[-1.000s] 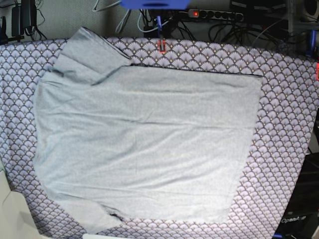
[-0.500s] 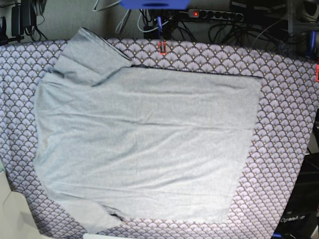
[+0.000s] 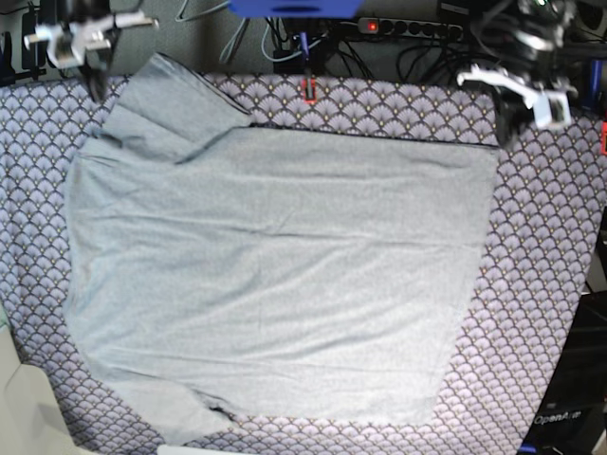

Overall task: Fold the T-shirt properly
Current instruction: 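Lower both grippers to the shirt's shoulder corners and pinch them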

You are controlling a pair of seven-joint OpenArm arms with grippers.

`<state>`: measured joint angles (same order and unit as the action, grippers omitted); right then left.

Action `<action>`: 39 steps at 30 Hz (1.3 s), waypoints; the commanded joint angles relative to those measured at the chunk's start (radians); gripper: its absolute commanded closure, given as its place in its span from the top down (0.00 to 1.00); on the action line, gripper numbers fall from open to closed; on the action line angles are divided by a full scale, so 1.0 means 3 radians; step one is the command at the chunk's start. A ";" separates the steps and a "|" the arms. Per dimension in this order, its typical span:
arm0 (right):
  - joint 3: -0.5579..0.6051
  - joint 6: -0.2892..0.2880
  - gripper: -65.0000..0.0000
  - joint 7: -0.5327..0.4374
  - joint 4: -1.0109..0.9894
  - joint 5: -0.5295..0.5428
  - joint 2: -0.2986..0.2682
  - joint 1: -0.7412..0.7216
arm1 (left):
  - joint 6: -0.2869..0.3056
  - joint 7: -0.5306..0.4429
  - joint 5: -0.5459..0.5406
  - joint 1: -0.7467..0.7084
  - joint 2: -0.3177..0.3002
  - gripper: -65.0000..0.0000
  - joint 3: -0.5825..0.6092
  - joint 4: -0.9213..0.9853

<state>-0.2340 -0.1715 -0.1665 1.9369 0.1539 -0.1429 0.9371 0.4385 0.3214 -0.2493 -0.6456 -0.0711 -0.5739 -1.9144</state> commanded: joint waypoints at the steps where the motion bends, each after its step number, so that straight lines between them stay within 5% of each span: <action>1: -0.0041 -0.0060 0.00 0.0036 0.0052 0.0021 0.0024 -0.0022 | 0.0004 0.0067 0.0010 0.0104 -0.0011 0.00 -0.0059 -0.0035; 6: -0.0235 -0.0106 0.19 0.0205 0.0016 0.0073 0.0208 -0.0288 | 0.0167 0.0312 0.0215 0.0303 0.0081 0.00 -0.0151 -0.0111; 9: -0.0271 -0.0300 0.34 0.0246 0.0001 0.0062 0.0295 -0.0426 | 0.0270 0.0317 0.0343 0.0446 0.0097 0.17 -0.0161 -0.0106; 14: -0.0317 -0.0679 0.53 0.0778 0.0001 0.0067 0.0376 -0.0630 | 0.0474 0.0317 0.0455 0.0467 0.0107 0.42 -0.0140 -0.0050; 18: -0.0399 -0.0909 0.53 0.1018 -0.0158 0.0067 0.0474 -0.0840 | 0.0505 0.0322 0.0486 0.0518 0.0153 0.47 -0.0140 0.0103; 39: -0.1059 -0.0914 0.54 0.1100 -0.1012 0.0067 0.0525 -0.1392 | 0.0515 0.0665 0.0486 0.0963 0.0091 0.47 -0.0166 0.0400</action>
<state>-0.5484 -0.4450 0.1909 1.6180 0.1638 0.0219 0.5156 0.5983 0.5503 -0.0860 -0.3672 -0.0303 -0.6201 -1.7744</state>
